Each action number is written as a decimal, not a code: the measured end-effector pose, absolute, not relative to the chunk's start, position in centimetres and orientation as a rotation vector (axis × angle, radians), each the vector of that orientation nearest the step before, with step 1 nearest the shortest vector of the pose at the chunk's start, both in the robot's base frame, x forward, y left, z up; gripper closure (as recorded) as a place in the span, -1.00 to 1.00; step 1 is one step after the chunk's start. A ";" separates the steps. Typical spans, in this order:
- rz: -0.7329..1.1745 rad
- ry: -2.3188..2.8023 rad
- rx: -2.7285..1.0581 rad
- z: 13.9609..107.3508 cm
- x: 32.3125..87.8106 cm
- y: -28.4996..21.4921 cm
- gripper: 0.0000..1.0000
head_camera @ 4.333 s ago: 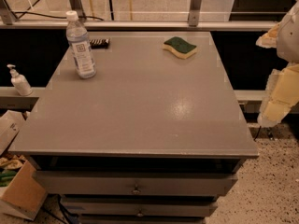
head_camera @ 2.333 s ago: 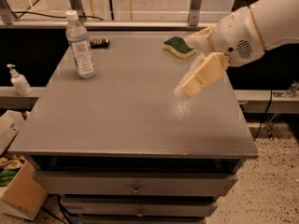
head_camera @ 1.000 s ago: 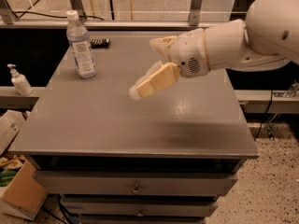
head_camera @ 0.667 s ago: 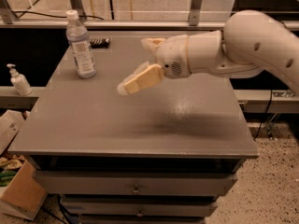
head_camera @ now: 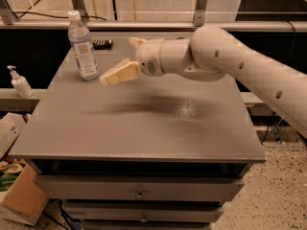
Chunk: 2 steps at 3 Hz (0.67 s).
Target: Knock blue plastic bottle over
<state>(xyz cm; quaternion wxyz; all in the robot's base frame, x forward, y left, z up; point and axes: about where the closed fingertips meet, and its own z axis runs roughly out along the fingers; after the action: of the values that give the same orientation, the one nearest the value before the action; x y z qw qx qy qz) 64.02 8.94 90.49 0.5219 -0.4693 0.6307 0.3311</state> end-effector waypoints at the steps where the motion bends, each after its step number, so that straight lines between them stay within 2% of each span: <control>1: 0.821 1.513 -1.067 89.3 67.8 12.1 -1.00; 2: 0.854 1.502 -1.031 88.7 70.7 15.3 -1.00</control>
Offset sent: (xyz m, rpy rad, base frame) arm 0.1079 0.1002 -0.0237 0.1406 0.0448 -0.0368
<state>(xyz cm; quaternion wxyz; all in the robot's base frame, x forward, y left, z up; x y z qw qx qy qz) 70.70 15.28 88.74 0.5355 -0.4328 0.6305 0.3584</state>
